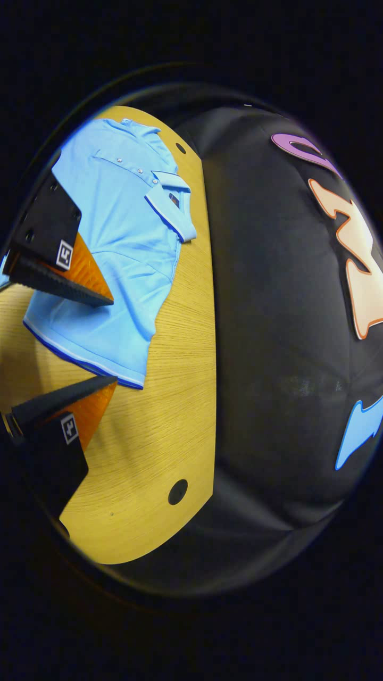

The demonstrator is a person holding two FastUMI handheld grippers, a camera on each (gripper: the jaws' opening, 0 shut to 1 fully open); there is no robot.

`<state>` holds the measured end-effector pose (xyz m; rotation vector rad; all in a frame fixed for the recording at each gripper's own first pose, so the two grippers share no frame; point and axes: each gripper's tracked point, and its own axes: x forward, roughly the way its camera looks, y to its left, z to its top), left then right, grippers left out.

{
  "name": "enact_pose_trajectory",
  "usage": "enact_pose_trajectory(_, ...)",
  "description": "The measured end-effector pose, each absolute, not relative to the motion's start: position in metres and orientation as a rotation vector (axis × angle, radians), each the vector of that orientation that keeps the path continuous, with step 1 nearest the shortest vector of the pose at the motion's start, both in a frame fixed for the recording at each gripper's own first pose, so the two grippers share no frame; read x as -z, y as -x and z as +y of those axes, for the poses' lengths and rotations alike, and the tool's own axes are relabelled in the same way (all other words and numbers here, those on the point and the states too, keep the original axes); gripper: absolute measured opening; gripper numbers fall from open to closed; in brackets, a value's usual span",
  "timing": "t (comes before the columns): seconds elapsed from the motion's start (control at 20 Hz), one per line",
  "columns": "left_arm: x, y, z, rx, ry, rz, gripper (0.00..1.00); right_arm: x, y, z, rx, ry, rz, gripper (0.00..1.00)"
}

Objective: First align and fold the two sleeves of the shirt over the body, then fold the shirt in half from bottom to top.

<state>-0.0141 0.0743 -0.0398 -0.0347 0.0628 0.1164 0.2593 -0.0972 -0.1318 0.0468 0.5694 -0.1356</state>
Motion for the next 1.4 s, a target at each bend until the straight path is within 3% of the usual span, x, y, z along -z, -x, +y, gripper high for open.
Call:
enact_pose_trajectory(0.05, 0.039, 0.014, 0.074, -0.111, 0.036, 0.066, 0.95, 0.131, -0.259, -0.094, 0.125, -0.044, 0.570, 0.68)
enact_pose_trajectory(0.1, 0.038, 0.014, 0.073, -0.109, 0.038, 0.067, 0.95, 0.131, -0.259, -0.090, 0.111, -0.049, 0.573, 0.63)
enact_pose_trajectory(0.15, 0.039, 0.013, 0.073, -0.107, 0.038, 0.071, 0.95, 0.132, -0.259, -0.086, 0.098, -0.054, 0.573, 0.48)
enact_pose_trajectory(0.2, 0.039, 0.014, 0.072, -0.104, 0.039, 0.073, 0.95, 0.132, -0.258, -0.084, 0.089, -0.065, 0.575, 0.40)
enact_pose_trajectory(0.25, 0.038, 0.014, 0.072, -0.100, 0.040, 0.074, 0.95, 0.132, -0.259, -0.081, 0.084, -0.080, 0.580, 0.24)
enact_pose_trajectory(0.45, 0.037, 0.013, 0.071, -0.103, 0.041, 0.075, 0.95, 0.132, -0.259, -0.081, 0.093, -0.104, 0.586, 0.02)
enact_pose_trajectory(0.8, 0.037, 0.013, 0.070, -0.110, 0.043, 0.074, 0.95, 0.079, -0.266, -0.061, 0.069, -0.120, 0.451, 0.02)
enact_pose_trajectory(1.1, 0.038, 0.014, 0.069, -0.090, 0.053, 0.080, 0.95, 0.033, -0.262, 0.021, -0.110, -0.239, 0.337, 0.02)
enact_pose_trajectory(1.4, 0.038, 0.013, 0.069, -0.104, 0.046, 0.081, 0.95, 0.069, -0.258, 0.107, -0.278, -0.335, 0.446, 0.02)
